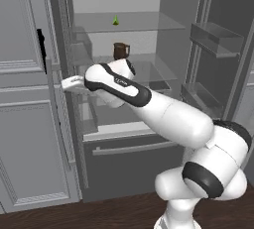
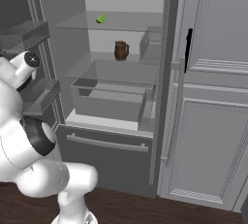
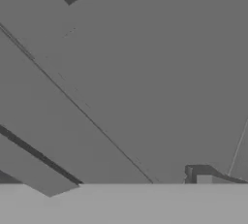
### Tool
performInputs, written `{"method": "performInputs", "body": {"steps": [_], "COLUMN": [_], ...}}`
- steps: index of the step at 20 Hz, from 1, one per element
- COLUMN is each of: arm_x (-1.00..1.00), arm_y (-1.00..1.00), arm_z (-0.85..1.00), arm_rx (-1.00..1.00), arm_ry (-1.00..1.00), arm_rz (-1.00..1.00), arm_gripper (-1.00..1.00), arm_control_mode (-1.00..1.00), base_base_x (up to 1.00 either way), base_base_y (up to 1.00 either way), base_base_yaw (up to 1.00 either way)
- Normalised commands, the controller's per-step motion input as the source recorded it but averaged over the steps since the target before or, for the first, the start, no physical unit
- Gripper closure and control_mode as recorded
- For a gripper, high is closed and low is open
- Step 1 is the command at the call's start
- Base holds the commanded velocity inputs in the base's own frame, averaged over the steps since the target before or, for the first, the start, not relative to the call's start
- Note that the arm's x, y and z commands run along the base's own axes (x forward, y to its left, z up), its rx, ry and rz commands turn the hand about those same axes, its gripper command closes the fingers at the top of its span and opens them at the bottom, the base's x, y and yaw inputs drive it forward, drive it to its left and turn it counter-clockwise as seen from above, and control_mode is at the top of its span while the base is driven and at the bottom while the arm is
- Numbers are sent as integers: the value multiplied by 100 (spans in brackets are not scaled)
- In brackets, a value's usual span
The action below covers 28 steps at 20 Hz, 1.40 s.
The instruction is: Grab a lemon wedge from the fridge and one ice cube from the ice bowl, and put them in the glass of lemonade.
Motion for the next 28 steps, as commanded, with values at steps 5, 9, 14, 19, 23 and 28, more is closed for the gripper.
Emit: {"method": "performInputs", "body": {"steps": [5,9,14,19,23,28], "arm_x": [-19,-72,-62,-30,-12,-8], "arm_y": [28,-45,-91,-100,-100,-100], "arm_z": [45,31,33,9,0,5], "arm_rx": [-18,-14,-13,-16,-17,-19], "arm_ry": [3,-7,-12,-5,0,0], "arm_rz": [0,-1,-10,-22,-33,-34], "arm_gripper": [-100,-100,-100,-100,-100,-100], "arm_control_mode": [-100,-100,-100,-100,-100,-100], "base_base_x": [0,0,0,0,0,0], "base_base_y": [0,0,0,0,0,0], "base_base_yaw": [0,0,0,0,0,0]}}
